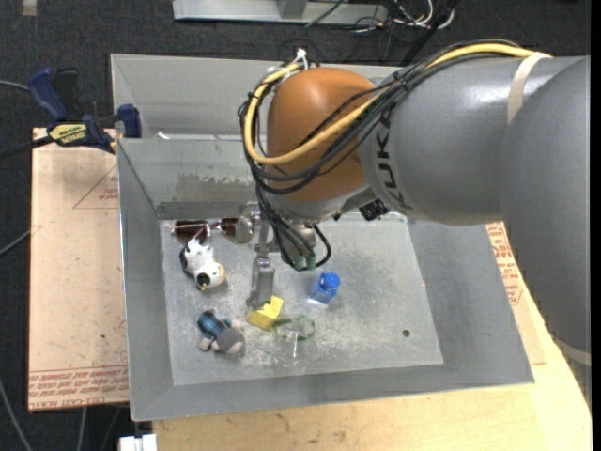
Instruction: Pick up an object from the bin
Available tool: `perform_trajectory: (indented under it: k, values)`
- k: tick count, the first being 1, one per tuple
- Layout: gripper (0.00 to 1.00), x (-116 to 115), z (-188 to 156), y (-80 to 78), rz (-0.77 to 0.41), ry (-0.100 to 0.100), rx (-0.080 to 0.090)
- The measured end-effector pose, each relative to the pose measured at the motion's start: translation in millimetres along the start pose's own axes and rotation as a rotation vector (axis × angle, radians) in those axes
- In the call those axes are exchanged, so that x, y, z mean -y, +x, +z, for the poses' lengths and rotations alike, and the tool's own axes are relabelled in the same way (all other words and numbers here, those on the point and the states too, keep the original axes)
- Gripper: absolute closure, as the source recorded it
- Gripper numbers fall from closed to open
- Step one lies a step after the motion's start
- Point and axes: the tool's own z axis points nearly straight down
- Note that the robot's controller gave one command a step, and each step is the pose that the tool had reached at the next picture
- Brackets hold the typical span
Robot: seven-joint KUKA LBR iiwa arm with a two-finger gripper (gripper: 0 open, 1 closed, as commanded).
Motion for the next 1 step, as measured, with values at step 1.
perform_trajectory:
  k: [1]
  values:
    - [0.0, 0.9, -4.8, -1.9, 0.003, -0.001, 0.008]
